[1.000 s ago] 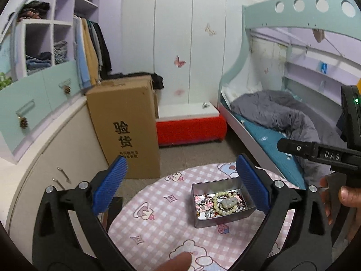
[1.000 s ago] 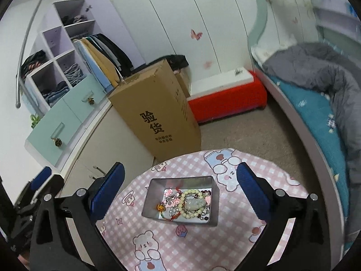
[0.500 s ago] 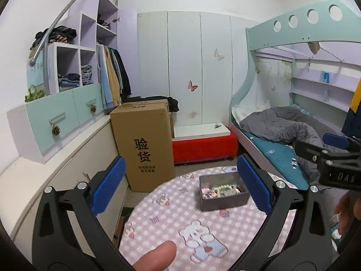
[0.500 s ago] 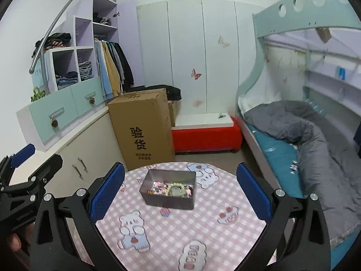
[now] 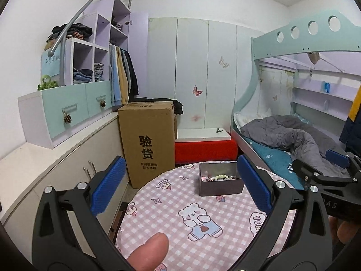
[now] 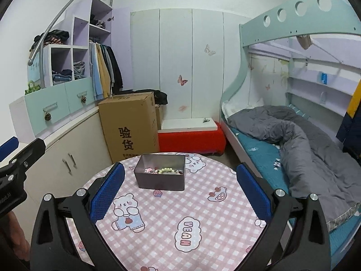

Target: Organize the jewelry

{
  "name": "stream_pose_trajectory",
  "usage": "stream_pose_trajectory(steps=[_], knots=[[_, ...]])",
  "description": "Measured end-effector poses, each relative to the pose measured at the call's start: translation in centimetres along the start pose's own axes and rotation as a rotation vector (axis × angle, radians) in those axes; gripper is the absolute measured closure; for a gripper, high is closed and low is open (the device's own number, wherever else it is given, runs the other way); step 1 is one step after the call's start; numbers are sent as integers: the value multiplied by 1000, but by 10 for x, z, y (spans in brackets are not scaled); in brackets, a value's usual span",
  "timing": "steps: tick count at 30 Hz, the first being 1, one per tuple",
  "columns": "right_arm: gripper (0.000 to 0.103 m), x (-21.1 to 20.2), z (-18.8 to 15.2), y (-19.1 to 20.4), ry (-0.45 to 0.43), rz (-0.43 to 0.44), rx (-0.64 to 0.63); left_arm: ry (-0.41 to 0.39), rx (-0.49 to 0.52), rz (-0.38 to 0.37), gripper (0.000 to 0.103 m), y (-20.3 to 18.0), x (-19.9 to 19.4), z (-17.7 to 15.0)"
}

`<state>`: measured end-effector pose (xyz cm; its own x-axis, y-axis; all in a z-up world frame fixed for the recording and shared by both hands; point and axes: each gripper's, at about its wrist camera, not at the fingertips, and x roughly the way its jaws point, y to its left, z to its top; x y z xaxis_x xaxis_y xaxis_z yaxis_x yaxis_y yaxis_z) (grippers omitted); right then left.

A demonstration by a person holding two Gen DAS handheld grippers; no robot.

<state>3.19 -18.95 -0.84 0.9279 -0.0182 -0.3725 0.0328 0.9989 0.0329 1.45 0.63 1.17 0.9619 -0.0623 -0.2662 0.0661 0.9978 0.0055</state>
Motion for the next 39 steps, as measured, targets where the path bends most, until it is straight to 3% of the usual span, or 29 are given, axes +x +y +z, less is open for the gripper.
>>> stream_pose_trajectory(steps=[9, 39], knots=[[7, -11, -8, 11, -20, 0, -21, -28, 18, 45, 6, -4, -12, -7], [7, -2, -7, 14, -52, -15, -23, -18, -9, 3, 6, -8, -1, -9]])
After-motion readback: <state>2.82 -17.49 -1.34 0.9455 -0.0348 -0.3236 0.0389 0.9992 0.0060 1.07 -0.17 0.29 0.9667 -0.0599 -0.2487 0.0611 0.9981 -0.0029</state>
